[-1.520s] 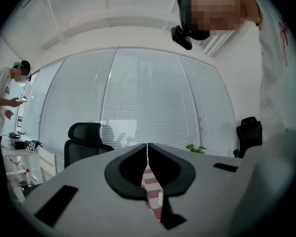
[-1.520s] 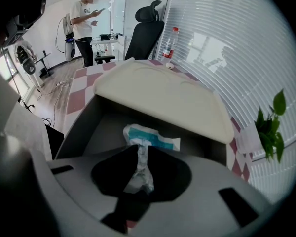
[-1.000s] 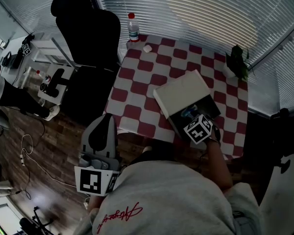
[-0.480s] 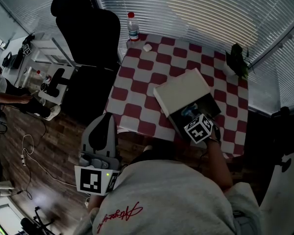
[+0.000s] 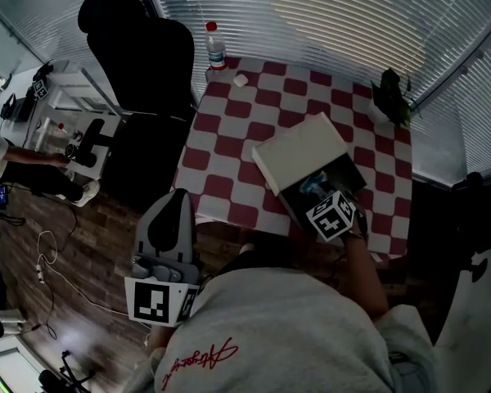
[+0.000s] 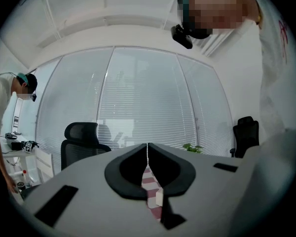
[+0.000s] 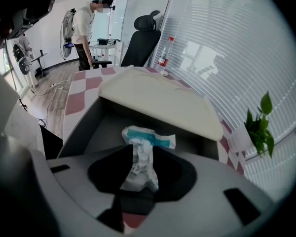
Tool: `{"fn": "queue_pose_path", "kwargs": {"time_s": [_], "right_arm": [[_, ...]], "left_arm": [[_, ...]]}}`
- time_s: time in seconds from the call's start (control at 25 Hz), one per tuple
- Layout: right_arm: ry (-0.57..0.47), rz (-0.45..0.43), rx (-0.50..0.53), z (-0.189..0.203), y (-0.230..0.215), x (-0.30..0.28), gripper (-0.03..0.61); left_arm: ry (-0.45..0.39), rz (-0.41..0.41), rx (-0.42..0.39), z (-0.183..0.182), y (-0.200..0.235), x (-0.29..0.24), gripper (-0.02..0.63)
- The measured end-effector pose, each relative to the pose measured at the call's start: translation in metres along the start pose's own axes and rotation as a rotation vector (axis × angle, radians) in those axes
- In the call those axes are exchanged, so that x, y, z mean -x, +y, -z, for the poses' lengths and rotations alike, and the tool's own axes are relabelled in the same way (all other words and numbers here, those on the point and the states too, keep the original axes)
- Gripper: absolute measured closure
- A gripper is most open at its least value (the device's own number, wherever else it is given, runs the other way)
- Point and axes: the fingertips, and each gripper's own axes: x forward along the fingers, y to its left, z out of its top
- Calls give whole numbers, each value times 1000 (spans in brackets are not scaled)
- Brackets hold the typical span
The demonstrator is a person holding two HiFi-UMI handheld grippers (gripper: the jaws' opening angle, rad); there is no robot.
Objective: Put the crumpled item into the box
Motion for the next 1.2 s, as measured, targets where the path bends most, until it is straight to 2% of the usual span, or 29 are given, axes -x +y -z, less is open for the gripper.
{"fn": "queue_pose_path", "kwargs": {"time_s": [0.52, 1.04, 1.2], "right_arm": [[-66, 3, -42, -7, 2, 9, 443], [-220, 67, -183, -26, -13, 35, 485], [-242, 97, -191, -29, -18, 40, 492]], "left_arm": [[5, 15, 0, 1, -2, -6, 594], [-3, 26, -6, 1, -2, -9, 594], [14, 40, 4, 5, -6, -10, 594]]}}
